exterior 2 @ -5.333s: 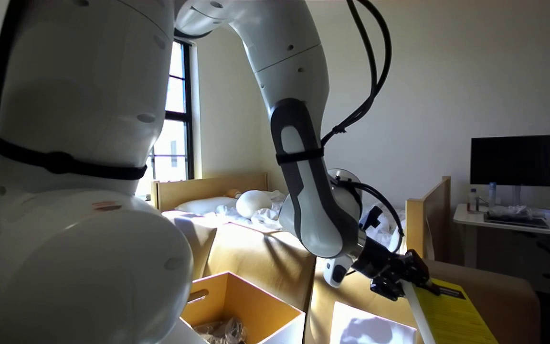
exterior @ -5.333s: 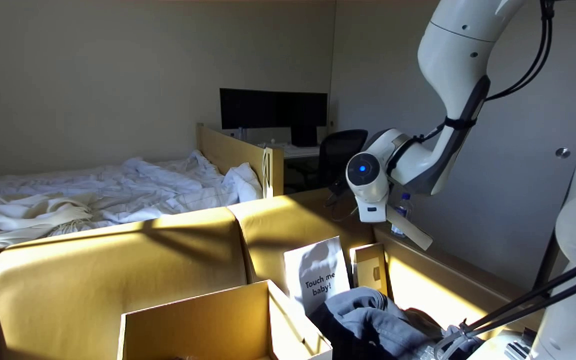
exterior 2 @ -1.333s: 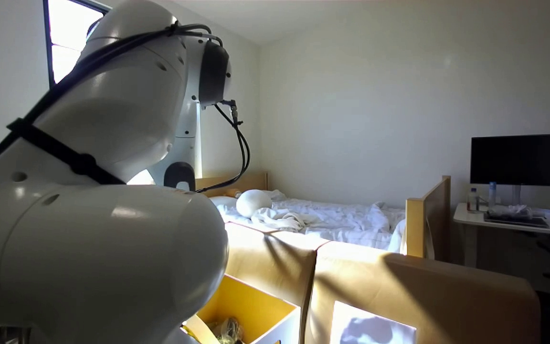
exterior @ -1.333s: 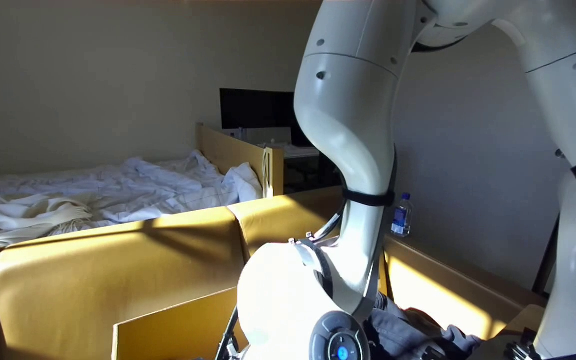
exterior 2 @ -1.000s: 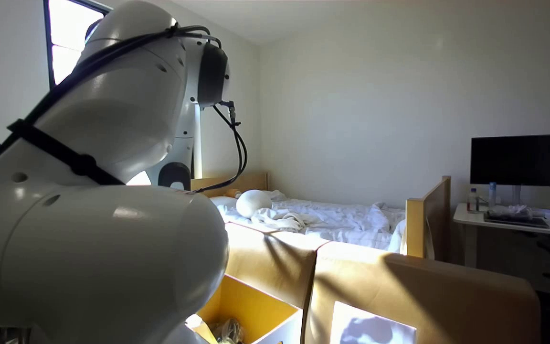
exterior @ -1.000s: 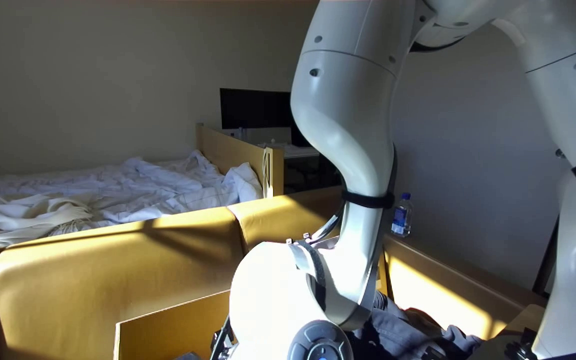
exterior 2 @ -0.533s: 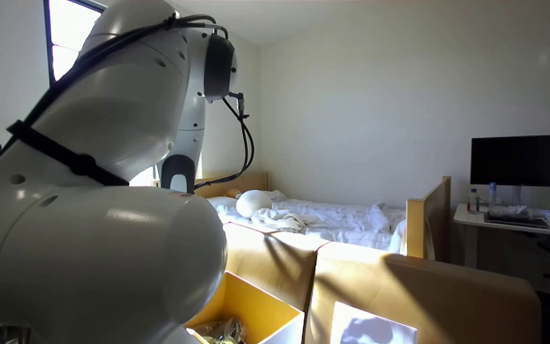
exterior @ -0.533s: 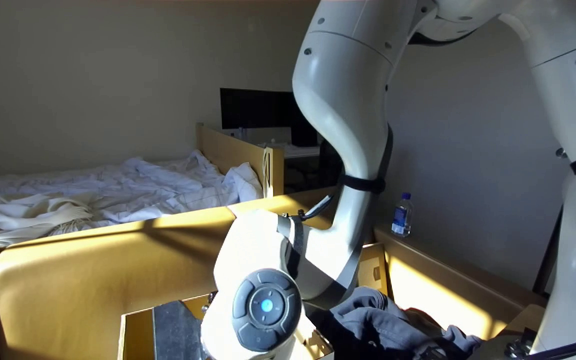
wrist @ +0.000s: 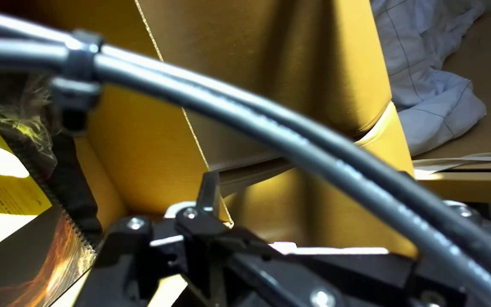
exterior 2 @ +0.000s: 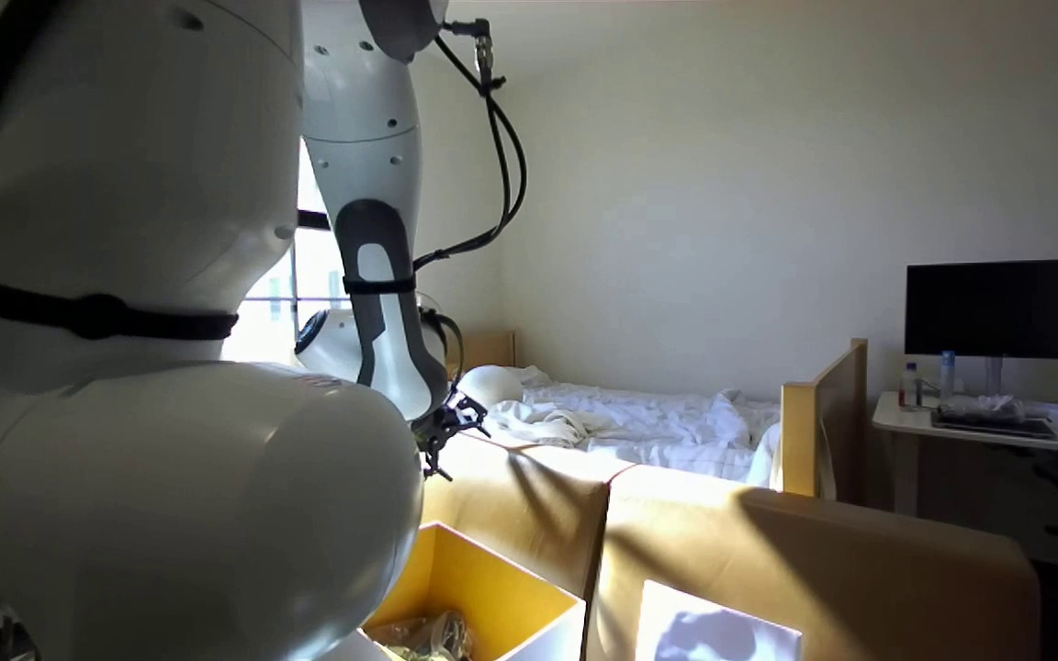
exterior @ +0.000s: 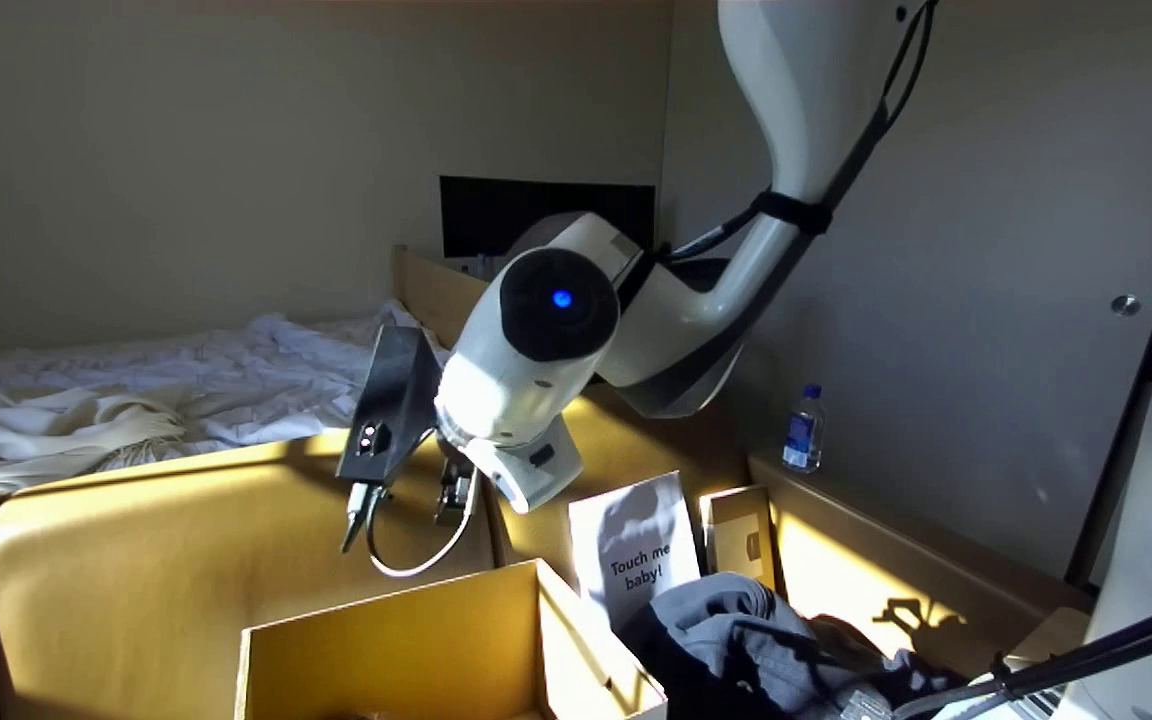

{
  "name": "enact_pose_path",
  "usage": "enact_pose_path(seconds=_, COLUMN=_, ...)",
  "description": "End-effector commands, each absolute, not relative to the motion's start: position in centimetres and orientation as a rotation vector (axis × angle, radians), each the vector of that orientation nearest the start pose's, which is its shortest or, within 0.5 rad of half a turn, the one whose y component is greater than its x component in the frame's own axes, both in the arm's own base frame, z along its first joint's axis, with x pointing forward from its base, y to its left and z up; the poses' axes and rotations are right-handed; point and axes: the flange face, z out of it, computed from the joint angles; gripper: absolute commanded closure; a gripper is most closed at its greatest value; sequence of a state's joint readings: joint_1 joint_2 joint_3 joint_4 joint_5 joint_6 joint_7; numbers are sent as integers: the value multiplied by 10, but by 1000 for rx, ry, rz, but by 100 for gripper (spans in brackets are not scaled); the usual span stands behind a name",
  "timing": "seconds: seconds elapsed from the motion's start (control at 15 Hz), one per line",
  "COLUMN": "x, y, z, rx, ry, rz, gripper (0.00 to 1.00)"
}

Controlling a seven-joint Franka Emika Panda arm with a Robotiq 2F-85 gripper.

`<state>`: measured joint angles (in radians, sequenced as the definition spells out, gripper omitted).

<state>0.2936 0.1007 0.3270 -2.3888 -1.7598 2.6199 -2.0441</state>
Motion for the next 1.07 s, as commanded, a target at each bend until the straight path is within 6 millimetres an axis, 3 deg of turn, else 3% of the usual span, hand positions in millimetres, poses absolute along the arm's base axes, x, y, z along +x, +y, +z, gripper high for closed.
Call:
enact_pose_path(seconds=0.0, x=387, y=232, z=319, rx=-994, ry=2146, rz=-579, gripper=0)
enact_pose_path(seconds=0.2, x=403, y=154, z=330, rx=-792, ry=2294, rz=-611, gripper=0)
enact_pose_path(seconds=0.53, x=413, y=1, z=317, rx=-446, ry=2544, rz=-719, gripper=0)
enact_pose_path(seconds=0.73, x=404, y=-97, z=306, rx=-228, ry=2693, rz=-738, gripper=0)
enact_pose_path(seconds=0.93, x=380, y=-194, z=285, rx=-27, ry=2835, rz=-707, gripper=0)
enact_pose_path(seconds=1.0, x=390, y=-156, z=298, rx=-84, ry=2779, rz=-765, gripper=0)
